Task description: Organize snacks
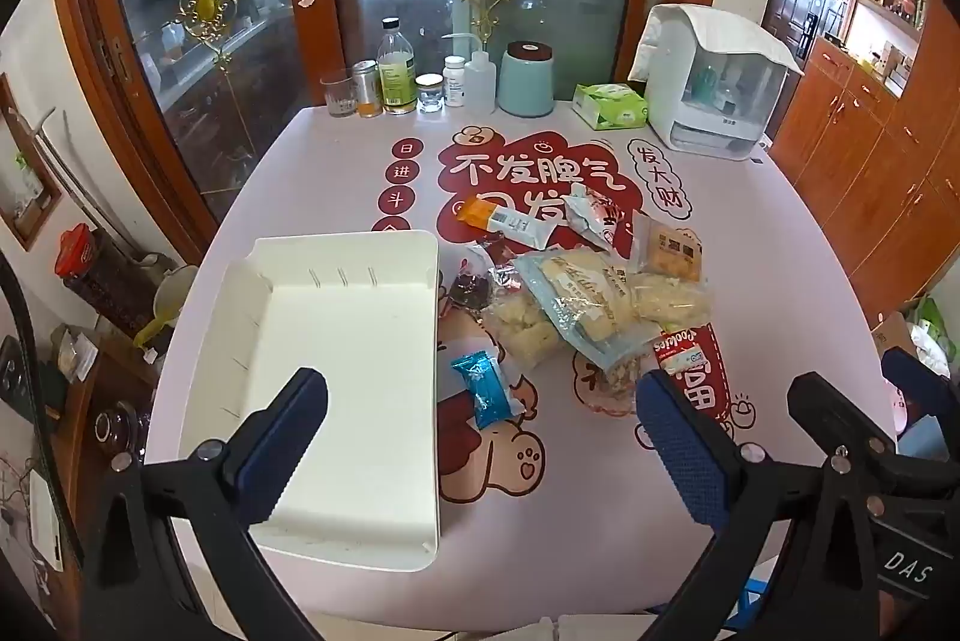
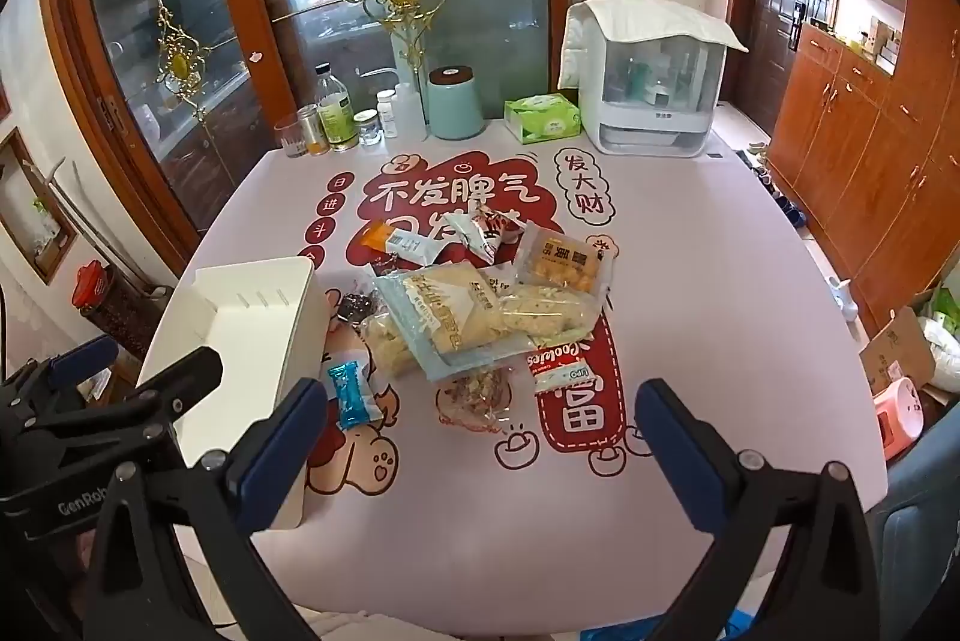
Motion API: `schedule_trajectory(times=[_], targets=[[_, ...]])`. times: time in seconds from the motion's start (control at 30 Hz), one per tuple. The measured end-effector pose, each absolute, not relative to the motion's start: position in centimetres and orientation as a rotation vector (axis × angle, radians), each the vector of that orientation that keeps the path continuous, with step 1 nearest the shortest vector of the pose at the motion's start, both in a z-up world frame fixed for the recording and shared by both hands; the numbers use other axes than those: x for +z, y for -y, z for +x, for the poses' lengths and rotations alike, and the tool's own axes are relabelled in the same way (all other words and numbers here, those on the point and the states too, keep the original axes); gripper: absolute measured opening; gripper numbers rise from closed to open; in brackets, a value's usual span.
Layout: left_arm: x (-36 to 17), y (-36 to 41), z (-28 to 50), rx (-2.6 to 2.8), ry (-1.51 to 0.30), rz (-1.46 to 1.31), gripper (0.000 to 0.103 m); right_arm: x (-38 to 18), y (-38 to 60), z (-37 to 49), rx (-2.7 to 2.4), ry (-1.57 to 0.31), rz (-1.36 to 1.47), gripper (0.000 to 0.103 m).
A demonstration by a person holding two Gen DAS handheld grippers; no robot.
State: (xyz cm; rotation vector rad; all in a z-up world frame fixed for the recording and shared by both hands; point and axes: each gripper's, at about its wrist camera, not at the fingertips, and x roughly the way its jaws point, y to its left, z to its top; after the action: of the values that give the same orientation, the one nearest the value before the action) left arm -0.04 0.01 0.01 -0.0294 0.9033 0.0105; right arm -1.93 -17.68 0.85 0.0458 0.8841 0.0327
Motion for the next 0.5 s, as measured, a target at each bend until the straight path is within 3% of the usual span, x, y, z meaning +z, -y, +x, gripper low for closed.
schedule_trajectory(times=[0.5], targets=[[-0.8,0.1,1.2,0.002,-0.959,-0.032,0.101,0.4,18.1,-1.1,0.044,-0.893,0.057,0.103]])
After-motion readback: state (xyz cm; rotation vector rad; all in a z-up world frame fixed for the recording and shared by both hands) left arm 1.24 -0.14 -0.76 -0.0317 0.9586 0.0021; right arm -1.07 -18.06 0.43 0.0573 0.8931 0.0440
